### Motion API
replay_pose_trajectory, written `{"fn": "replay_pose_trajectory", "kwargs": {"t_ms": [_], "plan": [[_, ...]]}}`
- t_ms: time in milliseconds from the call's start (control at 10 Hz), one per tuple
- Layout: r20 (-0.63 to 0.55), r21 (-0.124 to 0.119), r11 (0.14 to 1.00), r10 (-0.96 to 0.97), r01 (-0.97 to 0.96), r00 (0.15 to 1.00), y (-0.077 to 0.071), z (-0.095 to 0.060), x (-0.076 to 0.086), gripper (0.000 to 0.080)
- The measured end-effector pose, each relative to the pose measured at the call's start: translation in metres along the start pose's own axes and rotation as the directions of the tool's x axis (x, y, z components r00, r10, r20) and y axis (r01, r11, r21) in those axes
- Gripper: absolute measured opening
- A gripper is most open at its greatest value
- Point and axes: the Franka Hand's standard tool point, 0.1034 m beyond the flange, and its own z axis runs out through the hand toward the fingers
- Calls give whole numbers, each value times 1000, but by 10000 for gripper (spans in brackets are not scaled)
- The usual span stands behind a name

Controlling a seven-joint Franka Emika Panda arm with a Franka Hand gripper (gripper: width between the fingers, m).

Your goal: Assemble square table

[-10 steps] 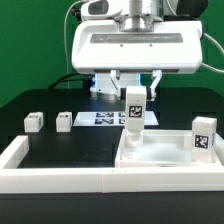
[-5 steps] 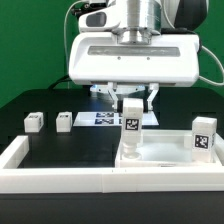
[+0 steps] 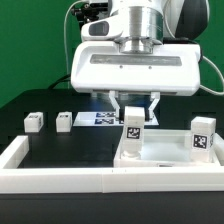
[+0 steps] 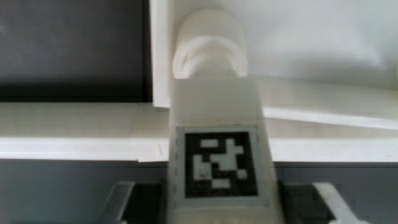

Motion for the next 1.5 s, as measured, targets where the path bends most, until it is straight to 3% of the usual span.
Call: {"fn": "replay_pose_trajectory", "kwargs": {"t_ms": [700,900,1000,1100,1400,1500], "plan": [[-76,-24,1000,-8,7,997,3,3,-8,290],[-76,-24,1000,-8,7,997,3,3,-8,538],[-76,-24,1000,-8,6,997,3,3,-8,538],[-76,-24,1000,-8,6,997,3,3,-8,627],[-71,-24,1000,-7,5,997,4,3,-8,648],[-43,-14,1000,9,-10,999,5,-5,-4,649]]}}
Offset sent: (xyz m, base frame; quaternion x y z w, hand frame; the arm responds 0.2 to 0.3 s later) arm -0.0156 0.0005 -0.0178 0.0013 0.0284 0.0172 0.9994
